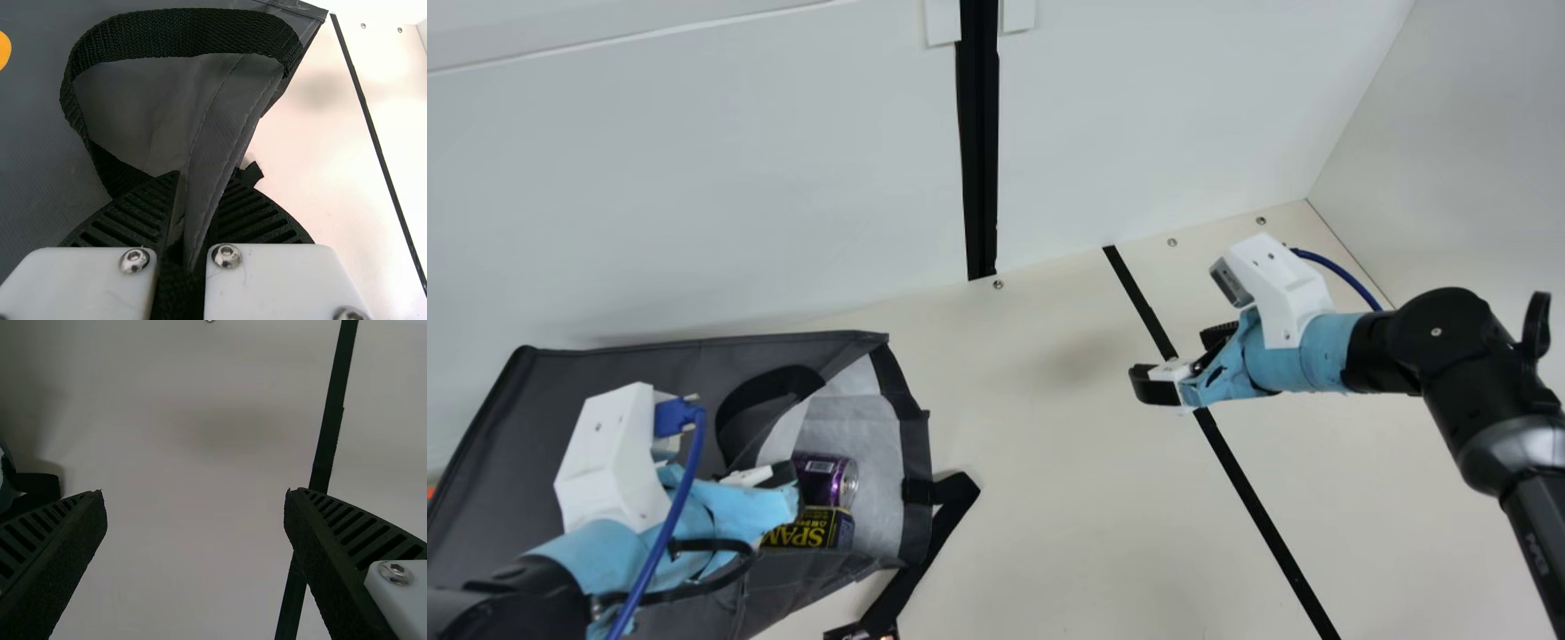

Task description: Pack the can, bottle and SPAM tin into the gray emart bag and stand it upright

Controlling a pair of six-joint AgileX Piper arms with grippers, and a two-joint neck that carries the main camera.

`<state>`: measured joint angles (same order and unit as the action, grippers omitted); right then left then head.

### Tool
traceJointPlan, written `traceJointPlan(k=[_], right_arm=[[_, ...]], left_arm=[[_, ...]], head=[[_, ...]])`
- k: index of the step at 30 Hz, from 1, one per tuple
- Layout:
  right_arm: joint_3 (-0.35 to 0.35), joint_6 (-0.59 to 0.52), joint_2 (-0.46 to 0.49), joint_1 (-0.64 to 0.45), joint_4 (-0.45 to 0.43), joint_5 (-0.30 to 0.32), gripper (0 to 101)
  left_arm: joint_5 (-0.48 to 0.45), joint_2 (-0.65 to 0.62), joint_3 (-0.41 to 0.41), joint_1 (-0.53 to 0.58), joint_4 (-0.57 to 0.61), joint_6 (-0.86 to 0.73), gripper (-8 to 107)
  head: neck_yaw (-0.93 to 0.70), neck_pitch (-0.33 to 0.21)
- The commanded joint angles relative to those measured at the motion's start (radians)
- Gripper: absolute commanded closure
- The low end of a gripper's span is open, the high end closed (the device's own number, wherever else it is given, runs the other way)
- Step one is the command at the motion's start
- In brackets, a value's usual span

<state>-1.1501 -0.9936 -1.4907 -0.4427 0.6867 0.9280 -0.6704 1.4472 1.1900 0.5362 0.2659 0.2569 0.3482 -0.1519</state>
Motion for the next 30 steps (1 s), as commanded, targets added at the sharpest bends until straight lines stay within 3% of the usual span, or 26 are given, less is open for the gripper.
traceJointPlan(k=[1,30], right_arm=[[-0.003,-0.005,-0.01,0.006,0.004,0.0,6],[-0.079,-0.128,-0.191,0.178,0.125,0.034,6]], left_arm=[[0.0,0.0,0.0,0.0,0.0,0.0,107],[0.0,0.0,0.0,0.0,0.0,0.0,107]], head=[[0.001,-0.023],[0.001,-0.023]])
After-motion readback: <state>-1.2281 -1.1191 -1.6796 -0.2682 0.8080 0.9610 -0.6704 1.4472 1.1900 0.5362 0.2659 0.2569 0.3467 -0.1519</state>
